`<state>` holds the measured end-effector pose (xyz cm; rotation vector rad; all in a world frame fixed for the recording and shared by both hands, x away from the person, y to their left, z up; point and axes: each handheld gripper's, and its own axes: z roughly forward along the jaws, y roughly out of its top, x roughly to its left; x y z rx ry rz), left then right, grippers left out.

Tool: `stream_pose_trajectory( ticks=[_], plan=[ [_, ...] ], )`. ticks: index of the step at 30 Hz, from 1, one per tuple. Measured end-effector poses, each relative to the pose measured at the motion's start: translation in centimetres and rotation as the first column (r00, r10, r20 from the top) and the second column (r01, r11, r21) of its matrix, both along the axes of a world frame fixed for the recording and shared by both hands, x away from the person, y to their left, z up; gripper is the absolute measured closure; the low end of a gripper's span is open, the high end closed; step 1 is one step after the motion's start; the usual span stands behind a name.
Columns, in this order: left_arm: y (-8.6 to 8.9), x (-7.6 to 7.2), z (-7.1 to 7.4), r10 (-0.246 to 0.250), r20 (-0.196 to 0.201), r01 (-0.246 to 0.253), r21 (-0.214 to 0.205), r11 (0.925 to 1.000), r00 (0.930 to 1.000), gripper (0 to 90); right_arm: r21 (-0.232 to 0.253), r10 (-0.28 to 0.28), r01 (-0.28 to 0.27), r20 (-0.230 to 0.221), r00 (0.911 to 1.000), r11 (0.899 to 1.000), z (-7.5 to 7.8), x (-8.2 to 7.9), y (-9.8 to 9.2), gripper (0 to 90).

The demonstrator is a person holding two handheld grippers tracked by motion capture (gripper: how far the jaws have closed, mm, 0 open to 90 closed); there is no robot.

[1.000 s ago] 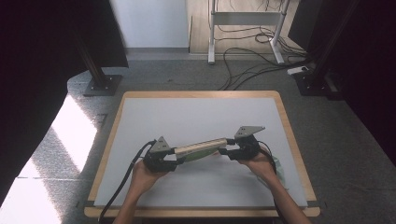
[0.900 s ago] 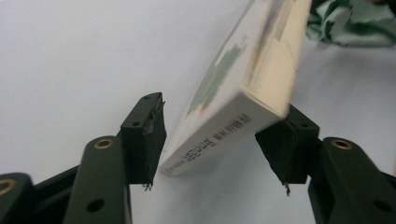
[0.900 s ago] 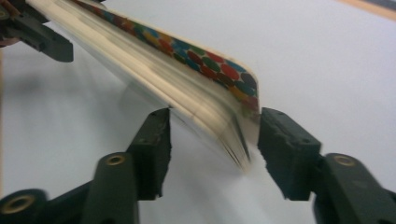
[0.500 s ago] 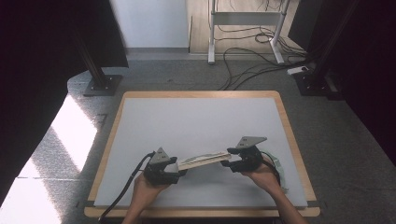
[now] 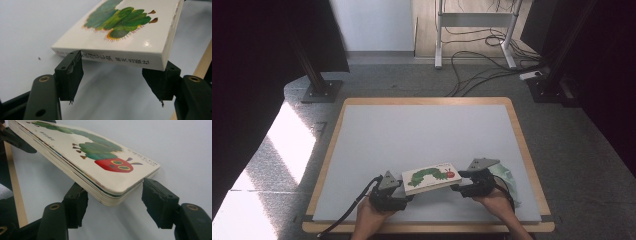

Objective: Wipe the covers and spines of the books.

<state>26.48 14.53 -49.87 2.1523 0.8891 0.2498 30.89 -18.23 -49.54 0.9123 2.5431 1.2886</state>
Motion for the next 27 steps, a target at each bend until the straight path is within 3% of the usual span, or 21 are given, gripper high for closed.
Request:
stream_pose_trajectory(
  ticks=[5, 10, 13, 20, 22, 23, 27],
  plan=[
    [0.2, 0.1, -0.6, 0.009, -0.021, -0.009, 0.006, 0.9999, 0.9997, 30.6, 0.001, -0.006, 0.006, -0.001, 1.0000, 1.000, -0.6, -0.7, 0.0, 35.9],
    [0.9, 0.6, -0.7, 0.041, -0.029, -0.041, -0.009, 0.9991, 0.9987, 35.1, 0.029, -0.009, 0.009, -0.006, 0.9999, 1.000, -1.0, -0.9, 0.3, 35.9],
    [1.0, 0.7, -1.0, 0.012, -0.057, -0.014, -0.034, 0.9993, 0.9983, 33.9, 0.023, -0.013, 0.013, -0.002, 0.9999, 1.000, -1.2, -1.0, 0.6, 34.2],
    [0.4, 0.4, -2.2, -0.020, -0.089, 0.017, -0.029, 0.9994, 0.9959, 30.9, -0.028, -0.007, 0.007, 0.008, 0.9999, 1.000, -2.3, -1.7, 1.1, 29.5],
    [0.3, 0.4, -2.3, -0.022, -0.087, 0.020, -0.021, 0.9996, 0.9960, 30.4, -0.030, -0.004, 0.004, 0.003, 1.0000, 1.000, -2.6, -1.7, 1.2, 28.5],
    [0.2, 0.2, -2.4, -0.014, -0.066, 0.014, -0.011, 0.9998, 0.9977, 30.6, -0.032, -0.003, 0.003, -0.008, 1.0000, 0.999, -3.1, -1.7, 1.3, 27.1],
    [0.2, 0.0, -2.4, -0.004, -0.065, 0.003, -0.013, 0.9999, 0.9979, 30.9, -0.009, 0.005, -0.005, -0.011, 0.9999, 1.000, -3.6, -1.7, 1.5, 28.6]
  ],
)
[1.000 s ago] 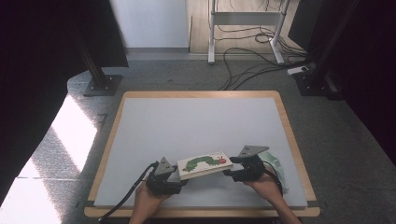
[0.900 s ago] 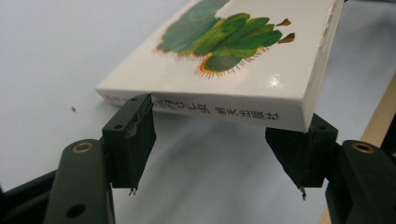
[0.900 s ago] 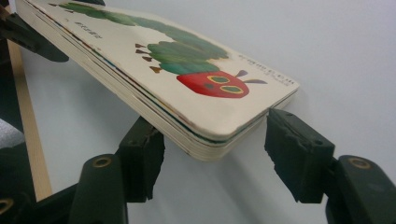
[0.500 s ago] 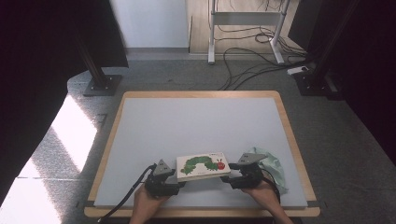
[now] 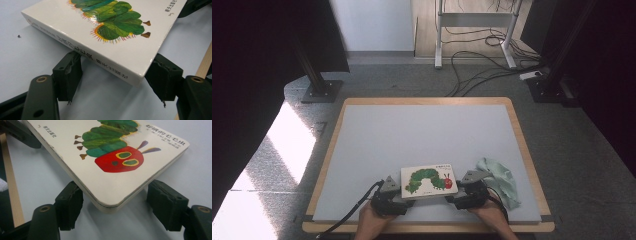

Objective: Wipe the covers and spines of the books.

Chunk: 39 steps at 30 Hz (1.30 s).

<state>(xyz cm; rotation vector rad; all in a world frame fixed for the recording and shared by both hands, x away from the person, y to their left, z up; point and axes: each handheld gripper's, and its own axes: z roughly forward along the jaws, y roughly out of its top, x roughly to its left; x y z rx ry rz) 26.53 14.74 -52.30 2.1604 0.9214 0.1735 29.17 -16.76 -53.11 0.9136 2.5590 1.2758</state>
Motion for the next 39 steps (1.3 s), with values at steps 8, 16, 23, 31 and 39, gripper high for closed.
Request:
stream_pose_trajectory(
  ticks=[8, 16, 23, 31, 39],
  plan=[
    [-0.1, -1.2, -0.1, 0.010, 0.052, -0.014, 0.074, 0.9971, 0.9986, 25.4, -0.047, 0.020, -0.018, 0.039, 0.9990, 0.999, -0.1, -0.5, 0.2, 24.2],
    [0.6, -1.6, -0.1, 0.025, 0.060, -0.029, 0.063, 0.9976, 0.9979, 27.6, -0.069, -0.002, 0.006, 0.055, 0.9985, 0.998, -0.1, -1.0, -0.2, 24.8],
    [1.0, 0.0, -0.1, 0.023, 0.054, -0.024, 0.021, 0.9995, 0.9983, 45.6, -0.078, -0.024, 0.030, 0.079, 0.9966, 0.997, -0.1, -0.7, 0.3, 33.5],
    [1.1, 3.2, 0.1, 0.023, 0.019, -0.023, 0.015, 0.9996, 0.9996, 49.2, -0.075, -0.073, 0.079, 0.081, 0.9940, 0.994, -0.1, 1.2, 0.9, 35.1],
    [1.5, 6.8, 0.1, 0.058, 0.016, -0.058, -0.002, 0.9983, 0.9982, 48.0, -0.074, -0.108, 0.114, 0.084, 0.9906, 0.991, -0.1, 4.2, 1.4, 35.5]
  ],
)
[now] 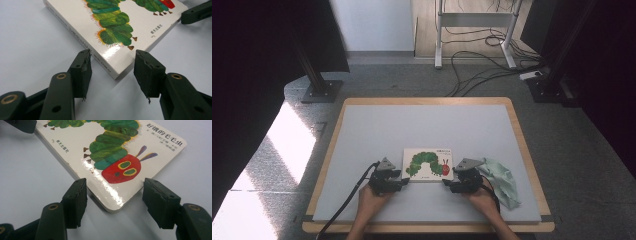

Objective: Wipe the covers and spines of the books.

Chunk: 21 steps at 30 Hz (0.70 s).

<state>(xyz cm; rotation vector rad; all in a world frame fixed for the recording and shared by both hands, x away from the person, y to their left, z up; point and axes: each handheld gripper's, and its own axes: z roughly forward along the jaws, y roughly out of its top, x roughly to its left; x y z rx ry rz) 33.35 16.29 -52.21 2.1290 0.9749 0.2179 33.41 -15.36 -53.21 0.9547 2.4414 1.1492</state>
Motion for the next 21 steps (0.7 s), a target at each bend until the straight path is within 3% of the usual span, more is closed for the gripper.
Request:
stream_pose_trajectory(
  ticks=[3, 6, 13, 21],
  plan=[
    [0.2, 1.2, -0.2, 0.014, 0.015, -0.014, -0.007, 0.9999, 0.9998, 47.8, -0.001, -0.008, 0.008, -0.002, 1.0000, 1.000, 0.0, 1.5, 0.2, 35.3],
    [0.2, 1.5, -0.2, 0.011, 0.025, -0.011, 0.000, 0.9999, 0.9996, 46.1, 0.001, -0.016, 0.016, -0.006, 0.9999, 1.000, 0.0, 2.1, 0.3, 35.7],
    [0.2, 1.5, -0.1, 0.018, 0.042, -0.020, 0.042, 0.9989, 0.9990, 35.3, 0.002, -0.010, 0.010, -0.004, 0.9999, 1.000, 0.0, 2.1, 0.3, 34.6],
    [0.7, 0.8, 1.0, -0.014, 0.034, 0.013, 0.023, 0.9997, 0.9993, 18.0, 0.029, -0.006, 0.006, -0.003, 1.0000, 1.000, 0.3, 1.9, -0.2, 23.3]
  ],
)
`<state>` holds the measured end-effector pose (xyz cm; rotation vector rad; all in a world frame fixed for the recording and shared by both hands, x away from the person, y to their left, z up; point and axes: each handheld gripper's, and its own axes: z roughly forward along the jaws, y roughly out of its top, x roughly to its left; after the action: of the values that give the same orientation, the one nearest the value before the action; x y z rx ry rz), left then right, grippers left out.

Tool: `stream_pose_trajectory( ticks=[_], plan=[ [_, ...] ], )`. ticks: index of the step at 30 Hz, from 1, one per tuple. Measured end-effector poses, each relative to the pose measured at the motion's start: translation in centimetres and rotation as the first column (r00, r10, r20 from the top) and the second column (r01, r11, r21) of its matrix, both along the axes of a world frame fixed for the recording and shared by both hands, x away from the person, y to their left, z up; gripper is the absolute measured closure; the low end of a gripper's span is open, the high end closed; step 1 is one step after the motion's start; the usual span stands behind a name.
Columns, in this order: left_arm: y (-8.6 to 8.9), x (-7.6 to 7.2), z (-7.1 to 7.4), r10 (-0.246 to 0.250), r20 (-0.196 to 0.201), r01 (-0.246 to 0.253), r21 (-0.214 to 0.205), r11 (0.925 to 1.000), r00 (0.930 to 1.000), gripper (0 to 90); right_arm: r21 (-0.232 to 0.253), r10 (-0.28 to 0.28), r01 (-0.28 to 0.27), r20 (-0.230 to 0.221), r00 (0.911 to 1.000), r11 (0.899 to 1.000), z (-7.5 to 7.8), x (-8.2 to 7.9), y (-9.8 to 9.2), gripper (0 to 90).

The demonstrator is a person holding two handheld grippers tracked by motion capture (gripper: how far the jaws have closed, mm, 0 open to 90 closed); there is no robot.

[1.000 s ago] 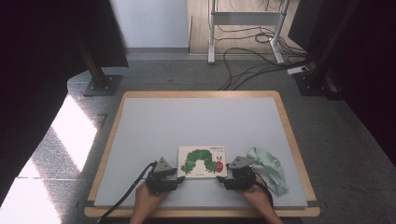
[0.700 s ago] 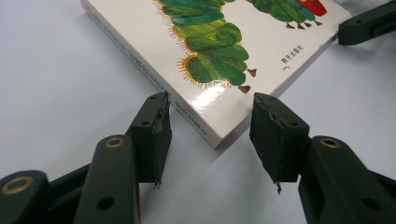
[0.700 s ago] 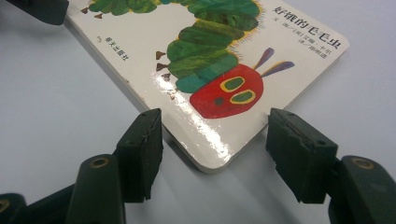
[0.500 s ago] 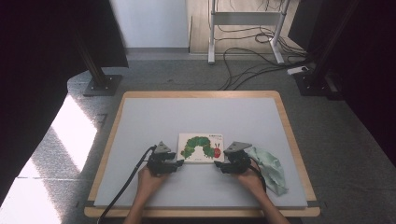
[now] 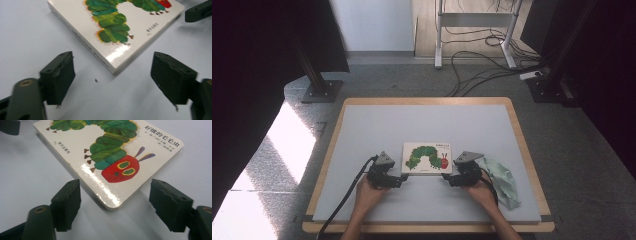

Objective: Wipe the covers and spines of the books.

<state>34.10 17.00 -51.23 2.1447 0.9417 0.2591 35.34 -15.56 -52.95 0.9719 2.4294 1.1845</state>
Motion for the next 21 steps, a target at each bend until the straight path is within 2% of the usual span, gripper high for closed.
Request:
stream_pose_trajectory(
  ticks=[7, 9, 12, 14, 16, 17, 21],
  plan=[
    [0.8, -1.0, 0.5, -0.009, 0.029, 0.009, -0.015, 0.9998, 0.9995, 12.6, -0.009, 0.027, -0.027, -0.004, 0.9996, 1.000, 0.6, -0.7, -0.6, 15.1],
    [1.0, -1.1, 0.5, -0.006, 0.039, 0.006, 0.000, 1.0000, 0.9992, 8.2, -0.017, 0.031, -0.030, 0.003, 0.9995, 0.999, 1.2, -1.0, -0.9, 13.1],
    [1.5, -1.4, 0.6, -0.016, 0.052, 0.013, 0.052, 0.9986, 0.9985, 0.9, -0.028, 0.033, -0.033, 0.026, 0.9991, 0.999, 1.7, -1.3, -1.2, 12.4],
    [1.6, -1.5, 0.6, -0.014, 0.060, 0.011, 0.057, 0.9983, 0.9981, 0.0, -0.041, 0.028, -0.027, 0.030, 0.9991, 0.999, 2.0, -1.4, -1.3, 11.5],
    [1.9, -1.6, 0.8, -0.012, 0.069, 0.006, 0.086, 0.9963, 0.9976, 0.0, -0.061, 0.019, -0.016, 0.047, 0.9987, 0.998, 2.5, -1.5, -1.5, 8.2],
    [2.1, -1.8, 0.9, -0.010, 0.079, 0.002, 0.093, 0.9957, 0.9968, 0.0, -0.056, 0.009, -0.006, 0.054, 0.9985, 0.998, 2.8, -1.6, -1.7, 7.0],
    [3.1, -1.9, 1.2, 0.001, 0.093, -0.007, 0.069, 0.9976, 0.9957, 0.0, -0.037, -0.016, 0.019, 0.082, 0.9965, 0.999, 4.2, -2.0, -2.7, 2.7]
  ],
)
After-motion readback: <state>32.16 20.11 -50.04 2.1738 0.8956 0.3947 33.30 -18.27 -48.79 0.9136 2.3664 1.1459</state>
